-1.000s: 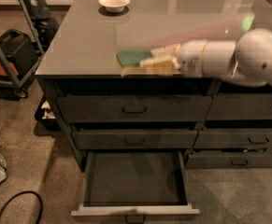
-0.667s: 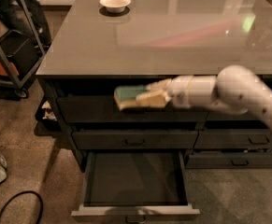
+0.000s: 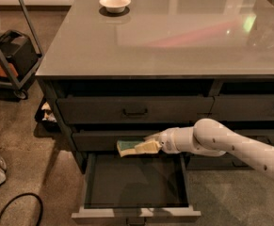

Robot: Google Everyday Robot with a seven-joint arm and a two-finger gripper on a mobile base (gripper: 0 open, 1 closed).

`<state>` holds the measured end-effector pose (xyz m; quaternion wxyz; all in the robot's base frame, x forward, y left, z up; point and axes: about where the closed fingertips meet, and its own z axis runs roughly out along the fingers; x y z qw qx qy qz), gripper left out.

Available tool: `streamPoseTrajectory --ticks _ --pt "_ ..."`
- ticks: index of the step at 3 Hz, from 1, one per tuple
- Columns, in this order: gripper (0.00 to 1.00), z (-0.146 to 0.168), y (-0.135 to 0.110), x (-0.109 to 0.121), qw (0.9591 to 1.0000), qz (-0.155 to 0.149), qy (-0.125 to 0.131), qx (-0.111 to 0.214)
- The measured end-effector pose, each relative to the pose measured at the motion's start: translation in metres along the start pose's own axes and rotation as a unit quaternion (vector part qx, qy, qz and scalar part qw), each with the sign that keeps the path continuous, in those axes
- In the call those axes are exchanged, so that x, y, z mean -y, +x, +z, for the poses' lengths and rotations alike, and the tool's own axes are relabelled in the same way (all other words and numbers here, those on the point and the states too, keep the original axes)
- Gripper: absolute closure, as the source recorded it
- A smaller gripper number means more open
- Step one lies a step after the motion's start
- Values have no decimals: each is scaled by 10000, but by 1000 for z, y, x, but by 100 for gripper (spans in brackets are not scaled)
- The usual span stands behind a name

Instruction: Place sponge into bottom drawer

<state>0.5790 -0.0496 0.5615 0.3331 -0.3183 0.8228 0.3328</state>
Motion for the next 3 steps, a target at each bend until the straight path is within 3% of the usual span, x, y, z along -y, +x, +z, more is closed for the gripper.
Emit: streamPoseTrajectory --ticks 1,2,3 --pt "100 0 0 0 10000 0 0 -1" --pt "100 39 19 -3 9996 -87 -29 -254" --pt "100 106 70 4 9982 76 -77 -594"
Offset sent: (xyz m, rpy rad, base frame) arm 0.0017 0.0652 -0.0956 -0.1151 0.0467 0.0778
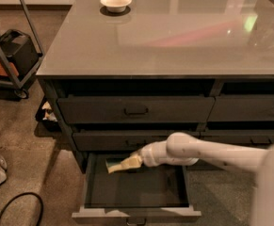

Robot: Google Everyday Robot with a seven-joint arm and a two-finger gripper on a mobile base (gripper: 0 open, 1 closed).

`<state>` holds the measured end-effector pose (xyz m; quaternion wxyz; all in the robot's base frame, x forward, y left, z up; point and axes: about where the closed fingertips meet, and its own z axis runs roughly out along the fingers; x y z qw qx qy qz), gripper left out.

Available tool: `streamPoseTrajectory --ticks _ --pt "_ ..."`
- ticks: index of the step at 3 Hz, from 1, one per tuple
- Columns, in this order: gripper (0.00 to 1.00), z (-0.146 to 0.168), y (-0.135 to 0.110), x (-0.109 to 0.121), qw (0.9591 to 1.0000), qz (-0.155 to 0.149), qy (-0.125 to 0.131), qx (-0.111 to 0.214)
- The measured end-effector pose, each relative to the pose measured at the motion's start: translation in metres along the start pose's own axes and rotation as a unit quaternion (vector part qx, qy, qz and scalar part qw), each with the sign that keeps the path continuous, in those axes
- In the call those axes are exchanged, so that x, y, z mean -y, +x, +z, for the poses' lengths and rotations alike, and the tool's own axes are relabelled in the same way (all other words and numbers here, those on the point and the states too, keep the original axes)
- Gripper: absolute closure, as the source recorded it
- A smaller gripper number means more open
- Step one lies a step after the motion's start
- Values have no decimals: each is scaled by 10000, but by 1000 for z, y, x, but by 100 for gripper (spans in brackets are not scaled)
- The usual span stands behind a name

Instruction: Place sponge into bottom drawer

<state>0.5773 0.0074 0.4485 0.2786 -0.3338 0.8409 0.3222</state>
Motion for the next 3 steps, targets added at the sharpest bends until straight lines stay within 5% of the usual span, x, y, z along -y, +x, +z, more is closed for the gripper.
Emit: streamPoseTrajectory --ticks 1,3 --pt "100 74 56 10 9986 406 -83 -325" --pt "96 183 136 25 9878 1310 -357 -769"
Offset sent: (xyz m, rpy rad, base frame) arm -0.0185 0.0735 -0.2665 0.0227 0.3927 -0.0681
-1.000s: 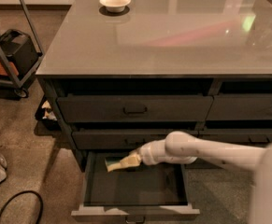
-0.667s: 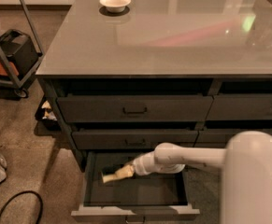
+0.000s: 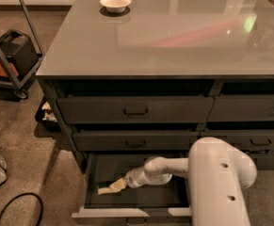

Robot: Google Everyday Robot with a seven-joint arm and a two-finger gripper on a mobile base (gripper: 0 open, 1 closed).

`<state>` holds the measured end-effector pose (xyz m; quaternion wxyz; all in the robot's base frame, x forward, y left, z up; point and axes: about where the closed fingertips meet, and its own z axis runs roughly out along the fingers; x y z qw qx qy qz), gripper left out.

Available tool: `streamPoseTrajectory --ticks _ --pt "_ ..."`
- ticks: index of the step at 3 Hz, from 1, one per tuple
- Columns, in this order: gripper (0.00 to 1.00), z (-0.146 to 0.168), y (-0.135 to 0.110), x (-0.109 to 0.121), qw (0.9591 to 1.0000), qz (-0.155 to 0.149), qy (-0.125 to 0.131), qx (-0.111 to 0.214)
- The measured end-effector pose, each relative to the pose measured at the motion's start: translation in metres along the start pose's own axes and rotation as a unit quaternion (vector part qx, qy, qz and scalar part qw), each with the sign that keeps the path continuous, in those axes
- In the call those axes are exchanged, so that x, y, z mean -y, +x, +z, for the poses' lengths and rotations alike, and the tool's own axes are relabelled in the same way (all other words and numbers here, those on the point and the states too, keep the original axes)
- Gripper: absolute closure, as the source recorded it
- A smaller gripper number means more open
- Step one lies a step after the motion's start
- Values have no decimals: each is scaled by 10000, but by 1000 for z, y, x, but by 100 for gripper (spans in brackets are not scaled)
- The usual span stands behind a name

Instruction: Place sponge into bottom drawer

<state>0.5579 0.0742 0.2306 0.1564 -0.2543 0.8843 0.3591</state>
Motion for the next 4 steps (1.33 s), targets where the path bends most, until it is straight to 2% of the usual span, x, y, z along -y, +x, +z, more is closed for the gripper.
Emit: streamPoseTrajectory --ticks 1,2,4 --pt "77 34 16 5 9995 281 114 -93" --pt "54 54 26 8 9986 453 213 -162" --pt "7 70 39 16 9961 761 374 -243"
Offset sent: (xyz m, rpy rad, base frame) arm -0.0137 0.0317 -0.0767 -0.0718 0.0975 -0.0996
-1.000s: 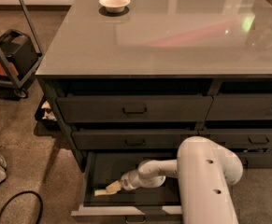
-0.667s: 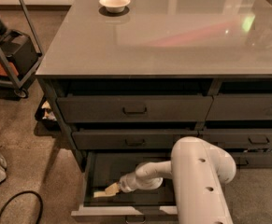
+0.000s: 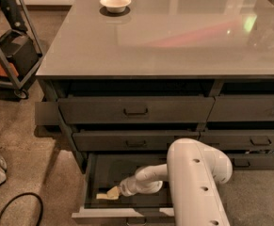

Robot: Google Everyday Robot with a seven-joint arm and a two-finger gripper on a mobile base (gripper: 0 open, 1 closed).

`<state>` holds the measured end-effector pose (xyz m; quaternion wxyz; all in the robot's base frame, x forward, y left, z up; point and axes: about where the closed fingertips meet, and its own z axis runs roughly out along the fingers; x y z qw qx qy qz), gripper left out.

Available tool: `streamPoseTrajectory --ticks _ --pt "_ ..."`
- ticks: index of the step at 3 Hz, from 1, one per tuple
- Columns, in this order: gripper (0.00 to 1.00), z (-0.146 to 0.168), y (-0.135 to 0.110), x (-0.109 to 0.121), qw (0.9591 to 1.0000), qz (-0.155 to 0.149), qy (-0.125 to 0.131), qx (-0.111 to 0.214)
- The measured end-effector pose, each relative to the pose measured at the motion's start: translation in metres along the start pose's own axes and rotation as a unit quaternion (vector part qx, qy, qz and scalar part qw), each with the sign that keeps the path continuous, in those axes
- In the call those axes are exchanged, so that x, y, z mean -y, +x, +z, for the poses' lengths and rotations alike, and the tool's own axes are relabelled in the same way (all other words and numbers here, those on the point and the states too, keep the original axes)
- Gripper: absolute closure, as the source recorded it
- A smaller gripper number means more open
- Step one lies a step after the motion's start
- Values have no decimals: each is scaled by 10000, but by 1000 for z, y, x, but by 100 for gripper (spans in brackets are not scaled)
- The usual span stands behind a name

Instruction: Place sponge into bottom drawer

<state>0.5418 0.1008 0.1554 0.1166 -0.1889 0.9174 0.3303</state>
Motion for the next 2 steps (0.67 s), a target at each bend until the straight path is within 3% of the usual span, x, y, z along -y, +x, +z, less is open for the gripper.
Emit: streamPoseTrajectory --ticks 1,2 --pt "0 0 0 0 10000 0 0 0" --pt "0 0 0 0 10000 0 0 0"
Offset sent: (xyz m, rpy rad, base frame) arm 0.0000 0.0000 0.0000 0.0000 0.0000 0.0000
